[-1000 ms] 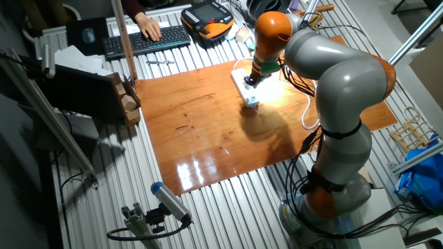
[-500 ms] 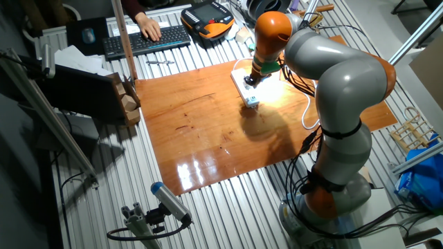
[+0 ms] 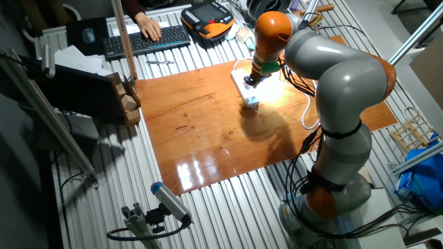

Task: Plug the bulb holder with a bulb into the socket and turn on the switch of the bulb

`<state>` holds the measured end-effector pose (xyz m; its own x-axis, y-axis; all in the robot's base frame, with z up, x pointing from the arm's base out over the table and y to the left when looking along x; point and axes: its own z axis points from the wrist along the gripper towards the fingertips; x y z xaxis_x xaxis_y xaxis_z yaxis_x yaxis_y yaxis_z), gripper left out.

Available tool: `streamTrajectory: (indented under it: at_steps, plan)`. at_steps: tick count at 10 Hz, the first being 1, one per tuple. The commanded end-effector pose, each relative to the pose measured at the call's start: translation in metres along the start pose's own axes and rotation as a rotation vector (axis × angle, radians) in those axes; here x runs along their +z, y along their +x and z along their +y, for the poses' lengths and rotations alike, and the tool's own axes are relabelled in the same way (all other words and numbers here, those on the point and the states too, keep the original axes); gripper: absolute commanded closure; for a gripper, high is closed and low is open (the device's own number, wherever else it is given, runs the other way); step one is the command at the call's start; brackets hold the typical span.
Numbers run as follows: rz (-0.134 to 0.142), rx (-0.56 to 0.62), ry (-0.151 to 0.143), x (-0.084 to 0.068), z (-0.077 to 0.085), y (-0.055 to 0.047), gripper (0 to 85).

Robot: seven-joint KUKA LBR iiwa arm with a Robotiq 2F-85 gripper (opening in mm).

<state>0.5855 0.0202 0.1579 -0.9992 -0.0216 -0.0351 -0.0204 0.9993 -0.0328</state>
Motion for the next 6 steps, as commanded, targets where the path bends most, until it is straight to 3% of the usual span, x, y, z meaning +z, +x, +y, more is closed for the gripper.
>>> streamTrajectory:
  at_steps: [1,6]
  plan:
    - [0.0,0.0,0.0,0.0,0.0,0.0,85.0]
    - [0.002,0.001,0.001,0.0004,-0.0004,0.0003,85.0]
